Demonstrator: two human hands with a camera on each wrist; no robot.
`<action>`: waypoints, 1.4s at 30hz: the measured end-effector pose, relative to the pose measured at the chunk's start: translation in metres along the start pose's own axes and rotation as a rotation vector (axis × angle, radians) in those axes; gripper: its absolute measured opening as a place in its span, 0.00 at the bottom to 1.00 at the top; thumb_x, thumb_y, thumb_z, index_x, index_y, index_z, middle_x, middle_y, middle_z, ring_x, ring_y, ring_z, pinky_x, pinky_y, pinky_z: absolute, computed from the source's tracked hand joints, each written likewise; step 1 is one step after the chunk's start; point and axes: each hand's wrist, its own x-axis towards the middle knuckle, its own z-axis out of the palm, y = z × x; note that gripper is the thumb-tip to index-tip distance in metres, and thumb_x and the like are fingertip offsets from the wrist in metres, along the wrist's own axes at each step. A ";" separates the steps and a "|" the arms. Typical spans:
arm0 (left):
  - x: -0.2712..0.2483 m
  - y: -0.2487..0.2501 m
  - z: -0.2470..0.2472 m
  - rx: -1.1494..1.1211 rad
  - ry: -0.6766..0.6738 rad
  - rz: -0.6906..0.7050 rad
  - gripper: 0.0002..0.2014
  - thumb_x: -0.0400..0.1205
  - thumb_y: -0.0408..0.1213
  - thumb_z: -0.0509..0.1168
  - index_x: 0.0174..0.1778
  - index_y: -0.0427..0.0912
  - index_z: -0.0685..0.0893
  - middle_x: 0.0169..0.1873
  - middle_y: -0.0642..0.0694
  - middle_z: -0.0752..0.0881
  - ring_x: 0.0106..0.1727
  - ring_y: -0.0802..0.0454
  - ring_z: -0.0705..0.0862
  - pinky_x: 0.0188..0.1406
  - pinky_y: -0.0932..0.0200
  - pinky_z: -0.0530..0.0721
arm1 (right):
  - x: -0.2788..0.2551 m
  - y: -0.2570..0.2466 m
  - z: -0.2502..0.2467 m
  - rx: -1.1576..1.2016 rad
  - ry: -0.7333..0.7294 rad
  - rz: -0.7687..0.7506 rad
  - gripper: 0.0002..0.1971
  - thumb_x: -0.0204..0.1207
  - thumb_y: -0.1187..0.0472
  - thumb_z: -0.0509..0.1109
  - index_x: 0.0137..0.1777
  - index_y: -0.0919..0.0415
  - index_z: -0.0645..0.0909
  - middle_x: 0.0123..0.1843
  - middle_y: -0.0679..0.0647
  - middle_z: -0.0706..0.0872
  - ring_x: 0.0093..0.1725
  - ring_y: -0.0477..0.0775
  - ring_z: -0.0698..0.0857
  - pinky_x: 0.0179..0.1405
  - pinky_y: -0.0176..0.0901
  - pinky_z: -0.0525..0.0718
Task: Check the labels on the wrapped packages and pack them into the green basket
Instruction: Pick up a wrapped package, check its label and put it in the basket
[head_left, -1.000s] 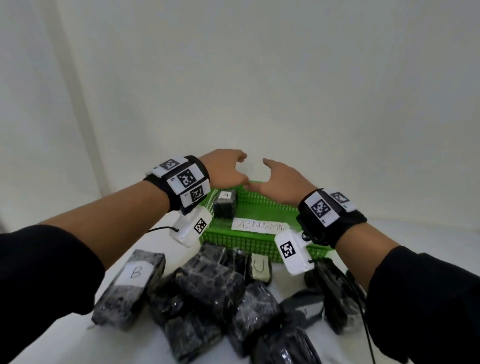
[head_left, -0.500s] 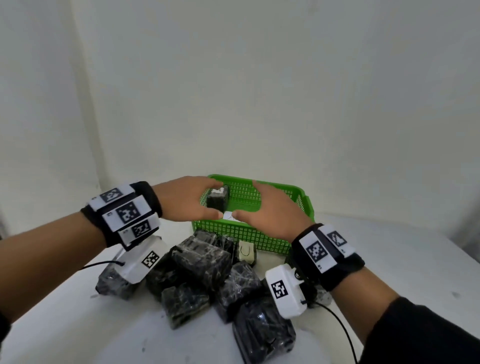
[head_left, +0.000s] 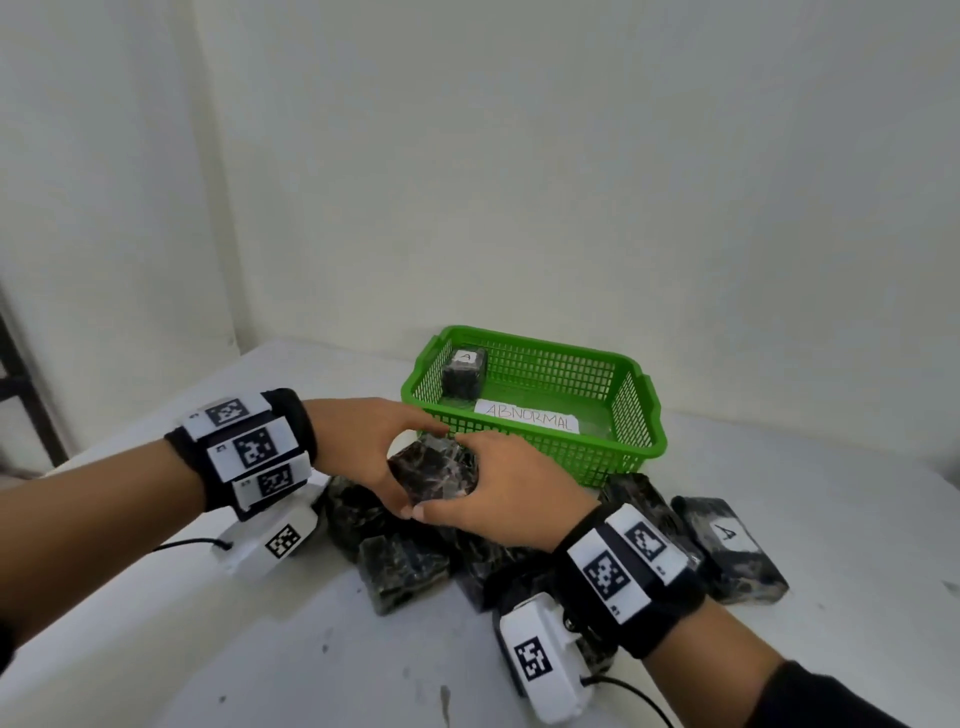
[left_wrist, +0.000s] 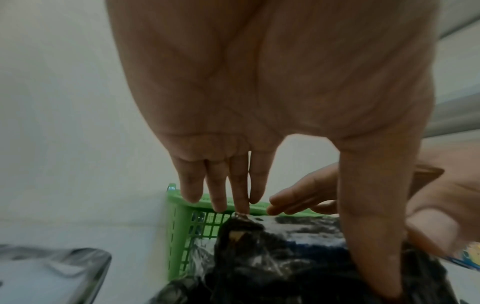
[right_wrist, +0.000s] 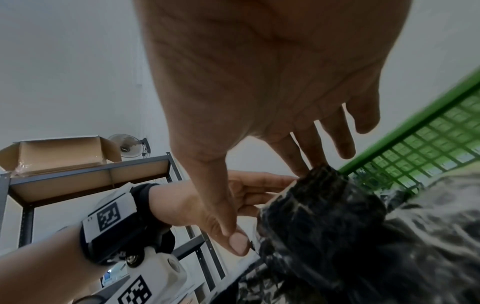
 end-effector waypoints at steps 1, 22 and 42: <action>0.000 0.001 0.001 0.012 -0.012 -0.008 0.52 0.63 0.58 0.82 0.83 0.57 0.66 0.79 0.60 0.70 0.79 0.59 0.70 0.82 0.53 0.67 | 0.001 0.000 0.003 -0.002 -0.014 0.002 0.38 0.64 0.25 0.76 0.70 0.46 0.83 0.65 0.49 0.87 0.67 0.53 0.84 0.66 0.54 0.86; 0.024 0.025 0.008 -0.826 0.429 0.148 0.25 0.71 0.45 0.81 0.65 0.53 0.86 0.57 0.52 0.91 0.59 0.54 0.90 0.63 0.56 0.85 | 0.002 0.067 -0.026 0.815 0.334 -0.020 0.21 0.69 0.55 0.88 0.62 0.52 0.91 0.55 0.46 0.95 0.54 0.43 0.94 0.58 0.38 0.90; 0.088 0.093 0.038 -1.393 0.512 0.126 0.14 0.80 0.33 0.73 0.59 0.30 0.87 0.54 0.33 0.91 0.58 0.35 0.90 0.57 0.42 0.89 | -0.009 0.135 -0.034 1.190 0.417 0.042 0.21 0.75 0.61 0.83 0.67 0.64 0.88 0.61 0.62 0.94 0.63 0.64 0.92 0.66 0.62 0.89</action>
